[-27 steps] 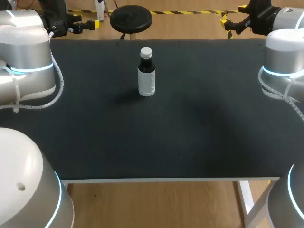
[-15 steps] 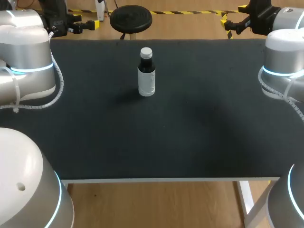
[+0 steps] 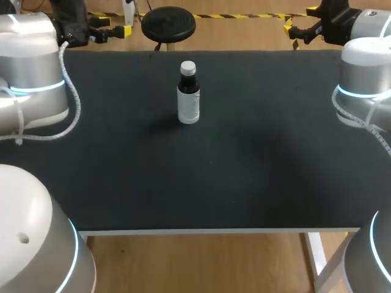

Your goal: Unscrew the bottle cap

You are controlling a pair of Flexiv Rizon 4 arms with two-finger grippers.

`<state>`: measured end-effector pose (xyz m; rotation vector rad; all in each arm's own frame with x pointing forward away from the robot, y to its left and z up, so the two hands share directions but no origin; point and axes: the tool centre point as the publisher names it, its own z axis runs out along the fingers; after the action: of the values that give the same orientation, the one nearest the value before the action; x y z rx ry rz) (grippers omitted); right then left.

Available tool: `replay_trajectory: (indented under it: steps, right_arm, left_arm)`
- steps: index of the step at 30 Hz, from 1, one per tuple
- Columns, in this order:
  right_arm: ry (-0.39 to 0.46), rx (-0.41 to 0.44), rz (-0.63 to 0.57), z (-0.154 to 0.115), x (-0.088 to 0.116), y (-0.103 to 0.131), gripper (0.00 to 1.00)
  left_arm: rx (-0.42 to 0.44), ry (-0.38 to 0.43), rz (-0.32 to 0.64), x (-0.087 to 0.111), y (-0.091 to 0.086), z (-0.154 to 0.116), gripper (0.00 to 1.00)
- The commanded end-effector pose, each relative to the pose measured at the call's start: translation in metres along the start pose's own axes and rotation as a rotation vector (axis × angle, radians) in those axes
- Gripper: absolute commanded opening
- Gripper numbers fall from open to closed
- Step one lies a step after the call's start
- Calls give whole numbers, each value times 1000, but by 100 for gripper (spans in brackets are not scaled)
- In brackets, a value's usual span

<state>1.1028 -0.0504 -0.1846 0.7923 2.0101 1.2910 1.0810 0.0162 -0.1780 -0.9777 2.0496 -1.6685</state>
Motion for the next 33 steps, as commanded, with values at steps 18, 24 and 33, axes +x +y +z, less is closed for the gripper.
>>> replay_trajectory:
  steps: [18, 24, 33]
  right_arm:
    - [1, -1, 0, 0, -1, 0, 100]
    - [1, -1, 0, 0, -1, 0, 100]
    - [1, -1, 0, 0, -1, 0, 100]
  left_arm:
    - [120, 379, 322, 22, 8, -7, 100]
    - [120, 379, 322, 22, 8, -7, 100]
    - [120, 379, 322, 22, 8, -7, 100]
